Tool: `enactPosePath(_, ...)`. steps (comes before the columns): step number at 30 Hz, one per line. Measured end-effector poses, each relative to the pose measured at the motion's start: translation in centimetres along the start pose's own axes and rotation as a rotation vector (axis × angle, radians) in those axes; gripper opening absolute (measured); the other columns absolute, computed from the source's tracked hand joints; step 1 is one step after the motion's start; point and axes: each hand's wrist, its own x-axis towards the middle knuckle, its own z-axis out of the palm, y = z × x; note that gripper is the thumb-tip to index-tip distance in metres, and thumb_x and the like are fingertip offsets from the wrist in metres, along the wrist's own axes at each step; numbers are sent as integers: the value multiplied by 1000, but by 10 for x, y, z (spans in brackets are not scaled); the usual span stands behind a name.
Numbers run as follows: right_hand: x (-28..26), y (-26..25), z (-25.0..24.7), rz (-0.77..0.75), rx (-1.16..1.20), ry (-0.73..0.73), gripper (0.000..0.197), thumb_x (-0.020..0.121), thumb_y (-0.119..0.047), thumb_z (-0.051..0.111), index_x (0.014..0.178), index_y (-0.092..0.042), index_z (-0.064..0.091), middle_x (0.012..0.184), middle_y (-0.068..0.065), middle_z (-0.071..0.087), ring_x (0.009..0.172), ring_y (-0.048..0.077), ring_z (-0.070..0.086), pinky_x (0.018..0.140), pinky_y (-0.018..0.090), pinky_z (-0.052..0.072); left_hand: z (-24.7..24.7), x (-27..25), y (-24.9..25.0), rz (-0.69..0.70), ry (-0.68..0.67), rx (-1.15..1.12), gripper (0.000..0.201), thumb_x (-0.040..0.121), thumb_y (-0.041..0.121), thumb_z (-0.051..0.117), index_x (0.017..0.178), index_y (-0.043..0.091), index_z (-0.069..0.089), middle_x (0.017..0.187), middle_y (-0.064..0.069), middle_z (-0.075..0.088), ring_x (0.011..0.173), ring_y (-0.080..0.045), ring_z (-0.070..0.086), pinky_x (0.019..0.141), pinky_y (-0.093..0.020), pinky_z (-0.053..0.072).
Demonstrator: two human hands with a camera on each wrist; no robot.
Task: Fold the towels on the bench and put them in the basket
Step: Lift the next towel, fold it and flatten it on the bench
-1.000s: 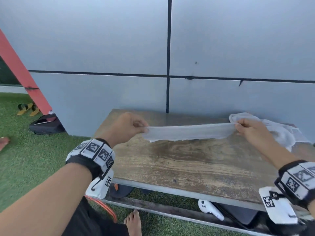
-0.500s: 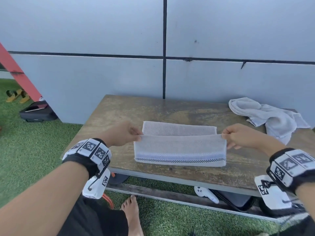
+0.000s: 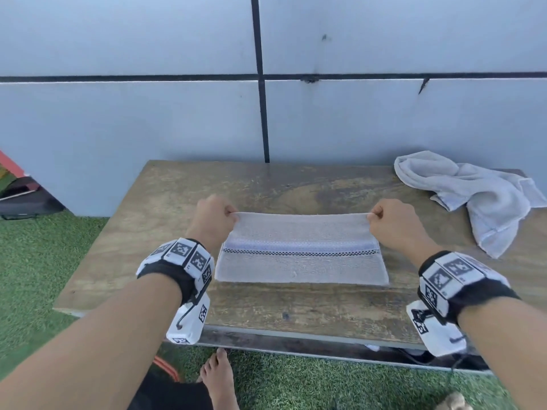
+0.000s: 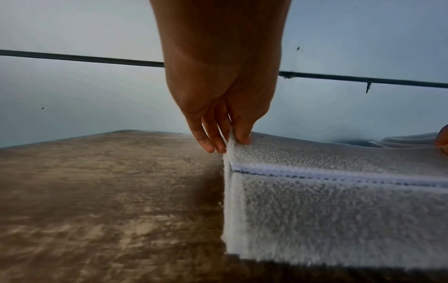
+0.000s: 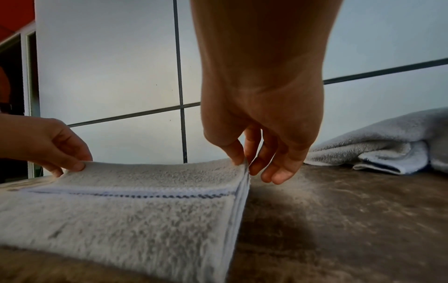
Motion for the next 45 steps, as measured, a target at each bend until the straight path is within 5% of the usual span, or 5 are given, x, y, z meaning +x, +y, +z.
enactPosePath(13, 7, 7, 17, -41, -128, 25, 19, 99, -27, 49, 112, -23, 62, 109, 9, 64, 101, 34, 58, 75, 38, 42, 10, 11, -7, -36, -19, -1, 12, 91, 18, 71, 101, 12, 75, 90, -1, 67, 89, -18, 60, 76, -30, 45)
enactPosePath(19, -5, 0, 14, -56, -165, 26, 11, 98, -19, 53, 94, -20, 64, 99, 5, 51, 86, 24, 47, 71, 36, 41, 9, 2, 3, -71, -27, 85, 17, 91, 16, 72, 78, 4, 70, 78, -6, 66, 72, -22, 61, 72, -36, 56)
enactPosePath(24, -26, -1, 17, -71, -207, 5, 14, 93, -9, 55, 83, -18, 54, 97, 2, 48, 89, 26, 51, 71, 40, 49, 11, -19, 6, -76, -39, 151, 11, 90, 16, 73, 86, 6, 72, 75, -4, 66, 71, -21, 63, 74, -37, 57)
enactPosePath(36, -107, 11, 24, -97, -328, -8, 11, 91, -7, 53, 98, -15, 51, 109, 3, 50, 114, 26, 43, 68, 36, 40, 15, -98, -3, -58, -14, 231, 14, 95, 17, 64, 86, 7, 63, 79, -4, 57, 73, -26, 60, 70, -41, 55)
enactPosePath(45, -133, 21, 16, -84, -337, -21, 17, 92, -7, 51, 101, -13, 64, 110, 7, 55, 118, 27, 41, 75, 41, 45, -3, -121, -8, -51, -153, 237, 18, 91, 23, 69, 96, 6, 70, 97, -8, 70, 87, -27, 68, 76, -40, 57)
